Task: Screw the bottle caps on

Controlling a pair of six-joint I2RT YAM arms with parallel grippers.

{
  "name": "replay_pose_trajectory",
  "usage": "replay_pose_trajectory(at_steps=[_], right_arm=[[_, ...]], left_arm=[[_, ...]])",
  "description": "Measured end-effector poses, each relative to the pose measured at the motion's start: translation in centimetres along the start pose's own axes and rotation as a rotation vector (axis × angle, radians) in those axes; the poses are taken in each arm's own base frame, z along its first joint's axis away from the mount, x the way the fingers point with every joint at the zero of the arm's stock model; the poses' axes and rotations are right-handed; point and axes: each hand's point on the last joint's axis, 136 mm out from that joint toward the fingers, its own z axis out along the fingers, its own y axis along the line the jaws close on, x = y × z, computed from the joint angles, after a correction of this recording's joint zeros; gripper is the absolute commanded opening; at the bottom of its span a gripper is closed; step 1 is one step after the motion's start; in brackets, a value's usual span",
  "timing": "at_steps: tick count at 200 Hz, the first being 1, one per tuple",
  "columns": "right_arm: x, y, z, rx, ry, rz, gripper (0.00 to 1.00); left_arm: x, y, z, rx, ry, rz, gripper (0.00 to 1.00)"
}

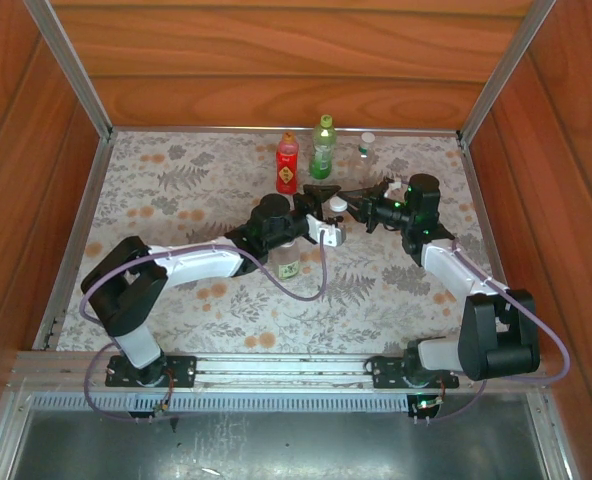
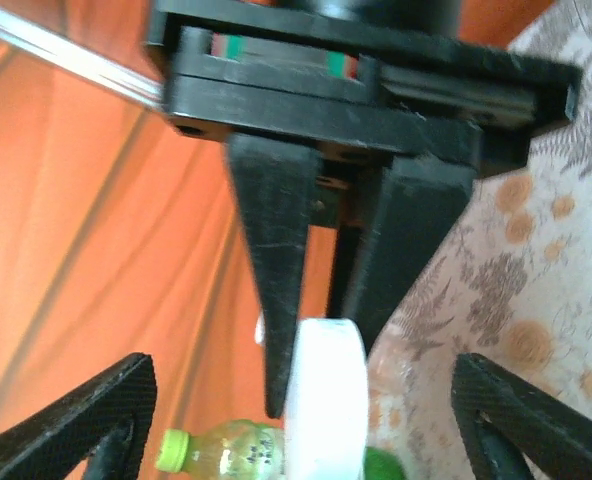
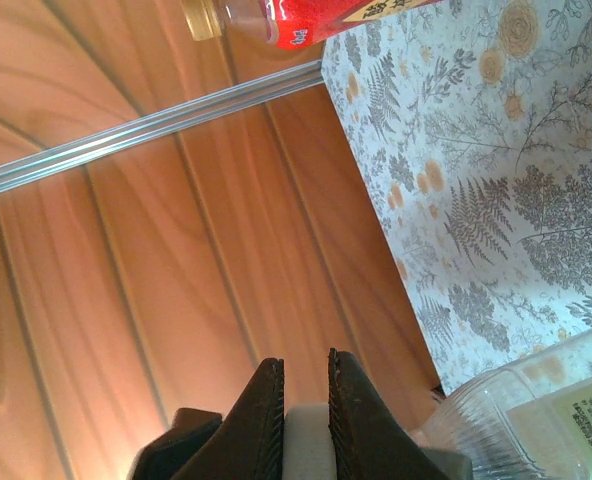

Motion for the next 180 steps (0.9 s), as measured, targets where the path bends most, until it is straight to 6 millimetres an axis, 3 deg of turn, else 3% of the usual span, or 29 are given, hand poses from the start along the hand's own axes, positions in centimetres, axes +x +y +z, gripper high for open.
replay_pose_trajectory(at_steps=[55,104,137,180], right_arm=[[-1.1,-1.5,0.2,0.035,-0.02,-0.008,0.06],[-2.7,-4.1,1.0,0.101,-0.037,-0.003,0.08],[-4.0,-7.0,1.8,0.163,-0.036,0.005,0.09],[-5.3,-11.3,2.1,0.271,-0.053,-0.022,0.1]], left_arm=[[-2.6,1.7,-1.7,-0.009,-0.083,-0.151,0.98],[-4.5,3.1,-4.6,-0.014,-0.146,-0.308,1.0],[-4.6,3.4,-7.5,-0.036,-0.137,-0.42,1.0],[-3.2,4.0,-12.3,-0.108,-0.084,-0.584,1.0]])
